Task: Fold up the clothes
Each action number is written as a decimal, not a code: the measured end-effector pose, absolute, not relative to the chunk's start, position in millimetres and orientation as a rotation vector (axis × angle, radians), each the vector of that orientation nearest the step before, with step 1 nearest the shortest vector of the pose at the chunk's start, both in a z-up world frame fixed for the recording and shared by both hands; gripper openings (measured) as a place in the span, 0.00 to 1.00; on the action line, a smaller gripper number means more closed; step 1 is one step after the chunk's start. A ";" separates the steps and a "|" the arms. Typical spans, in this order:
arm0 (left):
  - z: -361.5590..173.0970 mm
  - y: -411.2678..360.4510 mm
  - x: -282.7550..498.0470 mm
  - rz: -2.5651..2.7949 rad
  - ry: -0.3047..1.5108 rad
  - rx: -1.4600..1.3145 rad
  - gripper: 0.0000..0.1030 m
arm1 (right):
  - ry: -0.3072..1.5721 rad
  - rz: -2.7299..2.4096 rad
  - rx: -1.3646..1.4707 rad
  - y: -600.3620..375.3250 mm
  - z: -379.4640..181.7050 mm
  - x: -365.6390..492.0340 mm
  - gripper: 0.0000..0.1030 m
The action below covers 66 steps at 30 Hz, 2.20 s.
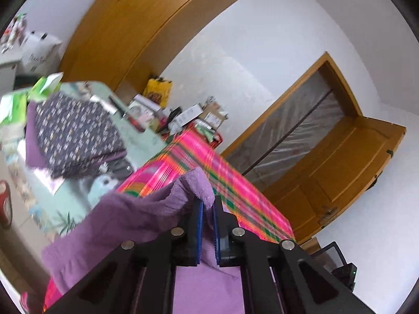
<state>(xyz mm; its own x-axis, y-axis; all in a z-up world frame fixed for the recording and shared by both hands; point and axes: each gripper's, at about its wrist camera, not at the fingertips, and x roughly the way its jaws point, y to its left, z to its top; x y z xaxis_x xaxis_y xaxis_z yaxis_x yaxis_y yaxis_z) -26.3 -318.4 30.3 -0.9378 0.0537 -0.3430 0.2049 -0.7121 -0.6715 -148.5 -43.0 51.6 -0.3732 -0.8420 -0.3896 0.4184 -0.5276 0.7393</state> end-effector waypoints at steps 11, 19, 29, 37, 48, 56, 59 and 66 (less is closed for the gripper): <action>13.9 -332.7 19.2 -2.733 1.168 0.509 0.06 | -0.503 -1.835 0.987 -63.8 67.1 -94.3 0.05; -67.8 -350.2 48.1 -2.537 1.279 0.718 0.06 | -0.358 -1.738 1.223 -84.6 3.8 -78.5 0.05; -74.5 -351.5 61.3 -2.542 1.270 0.703 0.06 | -0.263 -1.730 1.230 -92.4 -2.0 -69.5 0.05; -92.9 -363.8 60.9 -2.491 1.285 0.766 0.06 | -0.135 -1.673 1.233 -115.3 -6.7 -49.2 0.04; -97.9 -362.4 57.9 -2.482 1.266 0.793 0.06 | 0.206 -1.899 0.941 -113.1 42.6 -48.2 0.37; -96.1 -363.4 56.1 -2.465 1.276 0.799 0.06 | 0.474 -1.903 0.902 -98.8 28.8 -40.4 0.36; -96.2 -364.1 54.1 -2.457 1.277 0.808 0.06 | 0.477 -1.965 0.888 -92.7 22.7 -40.4 0.36; -96.6 -364.6 51.9 -2.451 1.277 0.815 0.06 | 0.126 -2.128 1.067 -45.6 19.6 -82.3 0.37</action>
<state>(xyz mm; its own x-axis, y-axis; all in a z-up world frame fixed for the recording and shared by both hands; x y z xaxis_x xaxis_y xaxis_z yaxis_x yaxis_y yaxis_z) 51.9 -364.6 -96.6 -0.8092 0.0278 -0.5869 0.4651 -0.5800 -0.6688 -82.3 -45.6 19.6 -0.3808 -0.5724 -0.7262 0.6541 -0.7218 0.2260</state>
